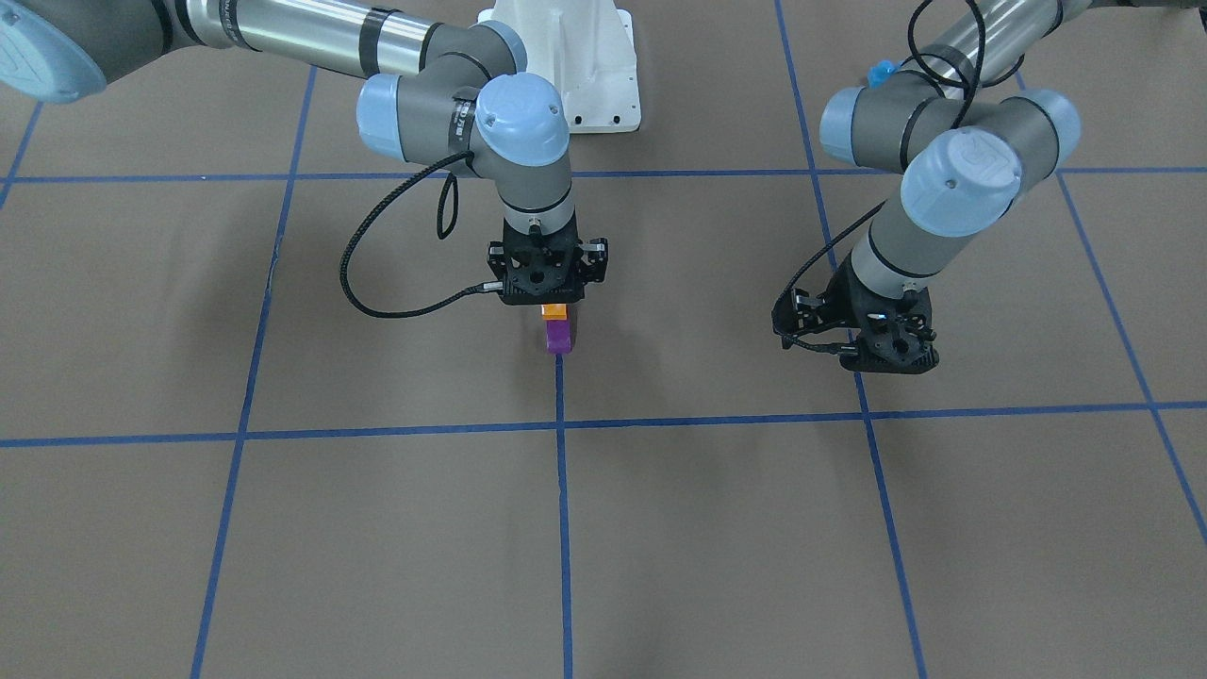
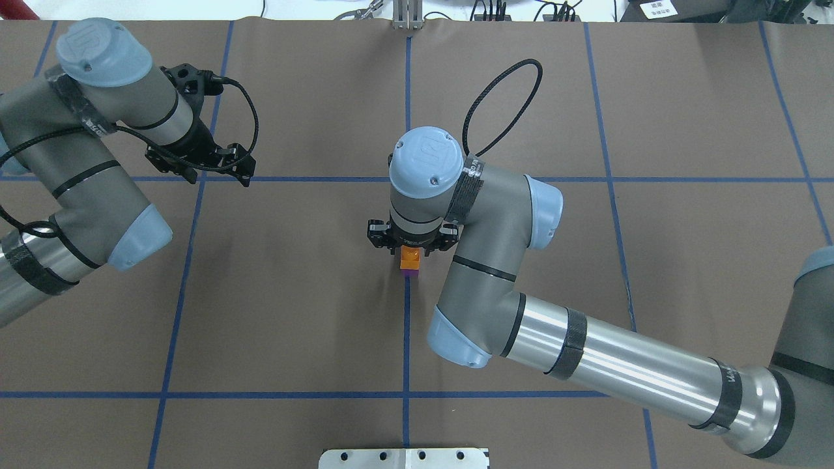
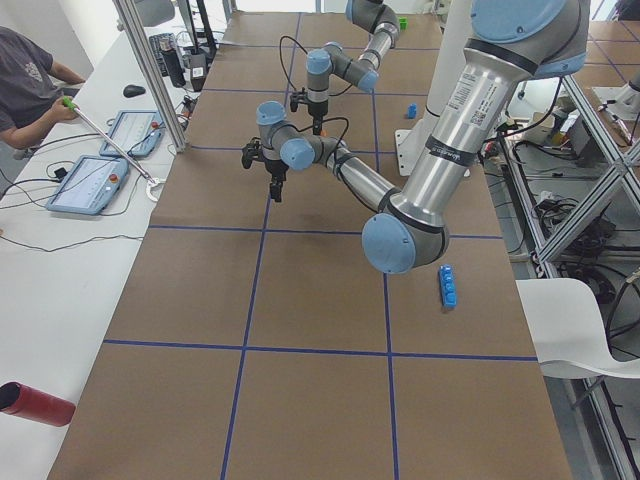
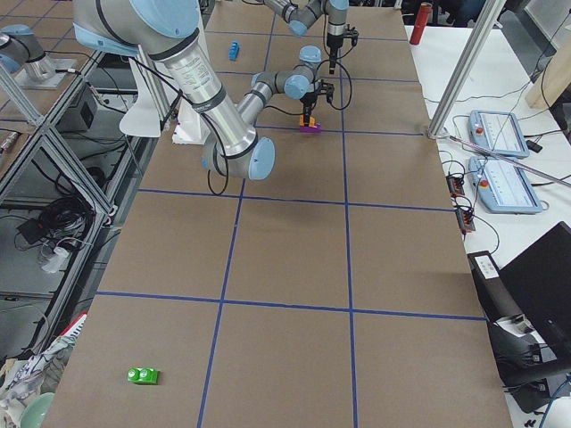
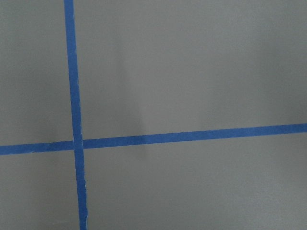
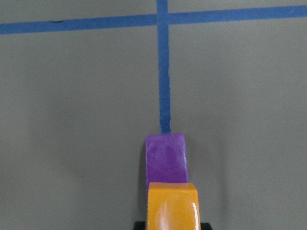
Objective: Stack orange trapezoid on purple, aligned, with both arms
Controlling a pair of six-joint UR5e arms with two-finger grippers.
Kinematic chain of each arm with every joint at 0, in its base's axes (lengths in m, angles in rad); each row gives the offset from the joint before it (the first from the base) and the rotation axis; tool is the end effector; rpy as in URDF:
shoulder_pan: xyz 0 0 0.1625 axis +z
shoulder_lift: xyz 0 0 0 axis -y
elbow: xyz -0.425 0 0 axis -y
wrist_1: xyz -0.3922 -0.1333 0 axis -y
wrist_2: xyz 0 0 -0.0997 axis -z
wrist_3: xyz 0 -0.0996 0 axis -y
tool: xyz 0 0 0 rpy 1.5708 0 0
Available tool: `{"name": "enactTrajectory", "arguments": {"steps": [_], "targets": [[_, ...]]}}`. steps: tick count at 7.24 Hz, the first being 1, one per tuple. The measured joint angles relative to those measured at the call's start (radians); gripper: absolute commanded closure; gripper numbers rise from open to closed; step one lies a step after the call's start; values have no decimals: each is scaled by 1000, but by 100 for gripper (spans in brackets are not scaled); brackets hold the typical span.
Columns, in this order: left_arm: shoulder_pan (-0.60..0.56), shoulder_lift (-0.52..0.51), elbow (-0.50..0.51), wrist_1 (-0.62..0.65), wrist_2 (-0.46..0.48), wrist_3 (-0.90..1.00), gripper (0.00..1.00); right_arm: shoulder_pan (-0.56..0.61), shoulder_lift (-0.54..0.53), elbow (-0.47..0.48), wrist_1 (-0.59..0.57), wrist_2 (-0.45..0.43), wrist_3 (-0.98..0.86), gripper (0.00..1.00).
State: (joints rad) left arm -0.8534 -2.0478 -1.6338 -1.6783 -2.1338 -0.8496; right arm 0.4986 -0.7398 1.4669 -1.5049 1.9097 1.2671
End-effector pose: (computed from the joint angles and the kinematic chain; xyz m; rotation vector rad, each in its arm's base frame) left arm 0.3747 -0.5514 0.3455 0.0631 0.8283 0.0577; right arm -0.6053 -0.4437 0.1832 0.0112 -0.8476 0.0487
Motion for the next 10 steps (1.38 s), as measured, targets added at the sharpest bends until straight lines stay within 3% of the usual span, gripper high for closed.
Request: {"name": "enactTrajectory", "arguments": {"steps": [2,4,6,10], "targets": [[-5,9,-9,0,-3,8,1,20,-29,58,0,8,-8,0],[-47,57,-33,-1,-29,75,1,92,-164,185,0,48,-69,0],[-142,148,-46,-5,-58,264,1,252,-347,270,2,161,-276,0],[-390,300,-8,-1,-120,695,1,632,-664,271,1,311,-830,0]]}}
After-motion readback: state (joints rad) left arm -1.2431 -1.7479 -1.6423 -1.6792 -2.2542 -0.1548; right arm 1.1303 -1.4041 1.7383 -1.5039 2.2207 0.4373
